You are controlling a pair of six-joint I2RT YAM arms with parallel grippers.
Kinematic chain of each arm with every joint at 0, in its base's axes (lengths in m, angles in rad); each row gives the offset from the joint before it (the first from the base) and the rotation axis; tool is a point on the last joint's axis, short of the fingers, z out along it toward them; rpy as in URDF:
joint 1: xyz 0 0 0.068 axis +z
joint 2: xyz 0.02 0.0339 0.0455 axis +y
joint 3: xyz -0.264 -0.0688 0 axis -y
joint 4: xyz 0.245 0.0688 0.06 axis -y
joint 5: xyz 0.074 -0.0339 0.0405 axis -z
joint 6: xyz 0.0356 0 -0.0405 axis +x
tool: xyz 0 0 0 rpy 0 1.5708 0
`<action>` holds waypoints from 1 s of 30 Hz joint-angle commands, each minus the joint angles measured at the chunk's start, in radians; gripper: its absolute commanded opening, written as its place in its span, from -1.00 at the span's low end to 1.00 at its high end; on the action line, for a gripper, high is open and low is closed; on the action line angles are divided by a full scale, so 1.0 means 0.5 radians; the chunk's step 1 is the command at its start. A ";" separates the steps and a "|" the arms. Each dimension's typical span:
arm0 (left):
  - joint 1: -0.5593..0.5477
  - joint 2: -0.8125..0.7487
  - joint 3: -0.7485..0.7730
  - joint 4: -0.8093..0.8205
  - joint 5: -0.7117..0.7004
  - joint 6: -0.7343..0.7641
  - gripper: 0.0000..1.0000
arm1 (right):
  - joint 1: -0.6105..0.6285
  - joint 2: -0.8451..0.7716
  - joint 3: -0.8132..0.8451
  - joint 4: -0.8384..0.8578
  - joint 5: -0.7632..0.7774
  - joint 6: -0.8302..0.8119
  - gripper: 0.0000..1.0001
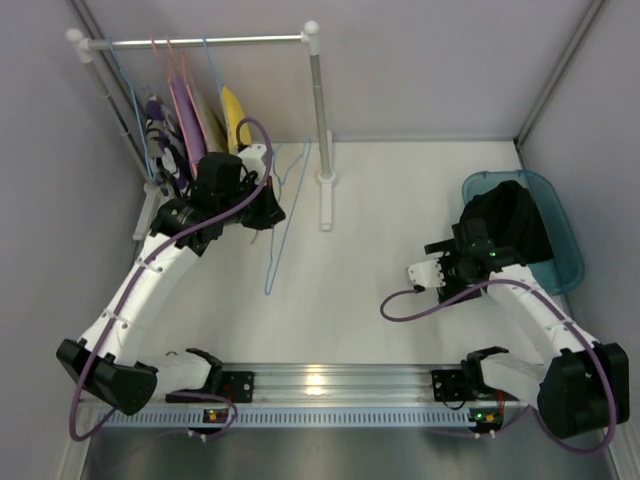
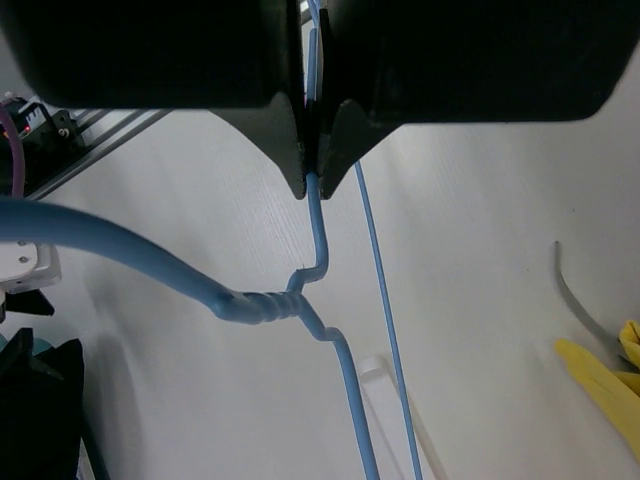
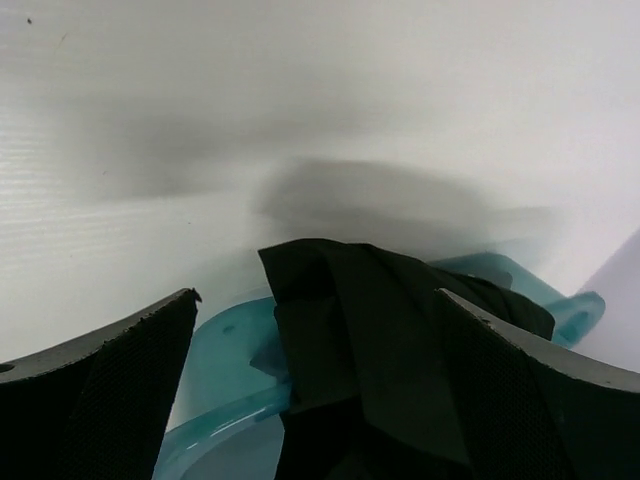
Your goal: Remove the trousers from the hanger
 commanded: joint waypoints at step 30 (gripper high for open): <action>0.105 0.080 0.094 0.047 0.180 -0.135 -1.00 | -0.054 0.055 0.381 0.531 0.153 0.125 -1.00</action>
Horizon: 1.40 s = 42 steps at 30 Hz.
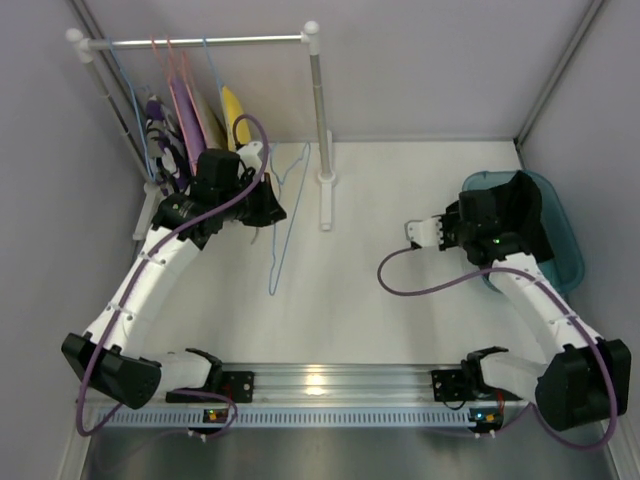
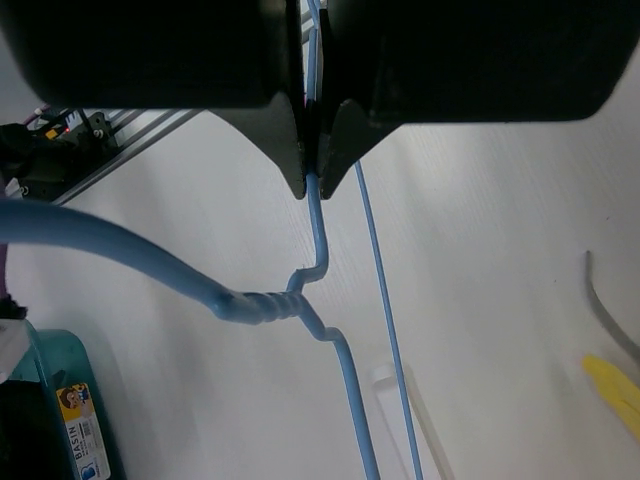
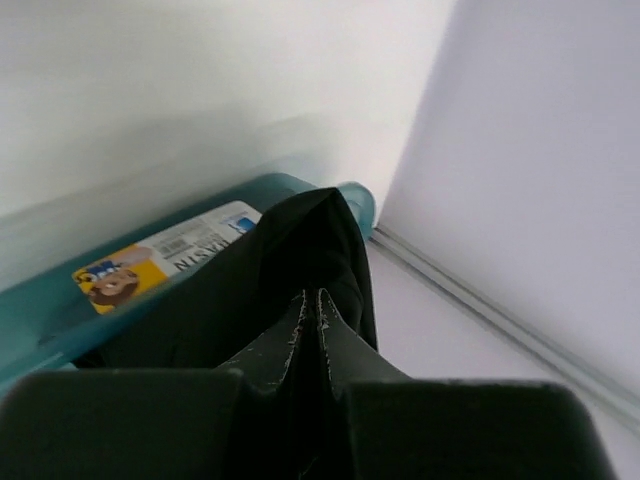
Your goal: Remove the trousers from the hanger
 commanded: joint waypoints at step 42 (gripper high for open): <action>0.019 0.117 0.615 -0.151 -0.290 0.433 -1.00 | -1.763 -0.183 1.096 -0.826 -1.829 1.845 0.99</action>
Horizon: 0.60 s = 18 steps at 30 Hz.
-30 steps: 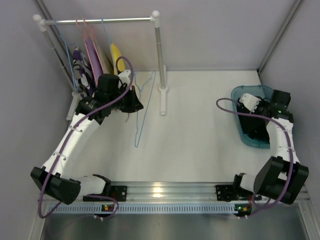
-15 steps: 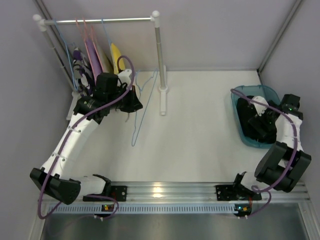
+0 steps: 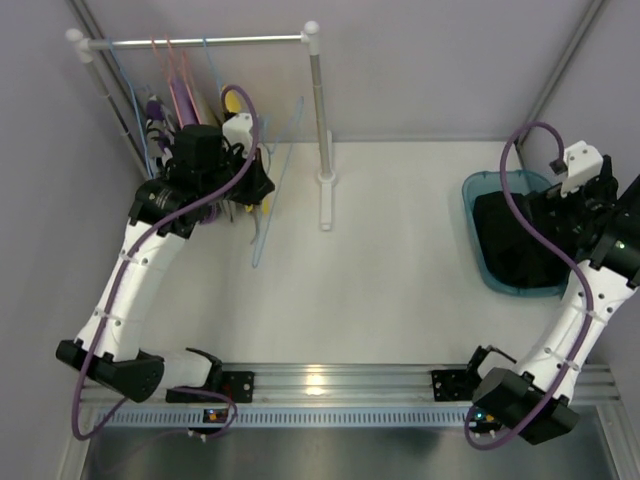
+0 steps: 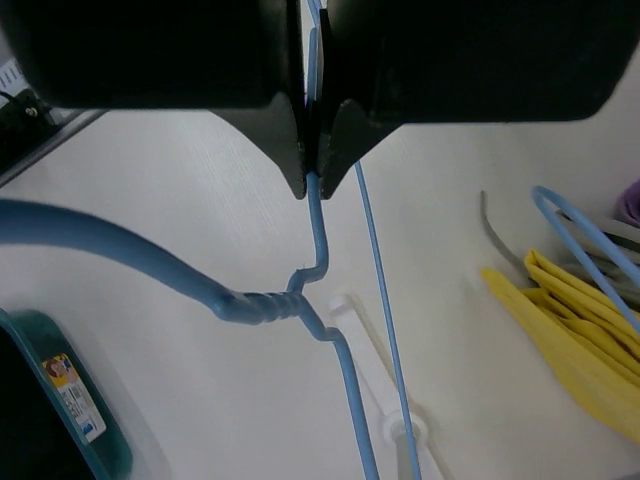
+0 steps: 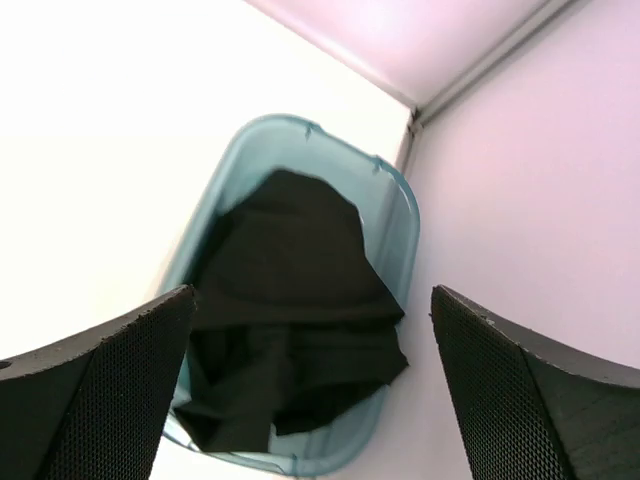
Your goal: Remove the trousers from the hanger
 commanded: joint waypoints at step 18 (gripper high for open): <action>0.225 1.092 1.333 0.310 -0.221 -0.086 -1.00 | -0.003 -0.009 0.277 0.037 -0.450 0.879 0.99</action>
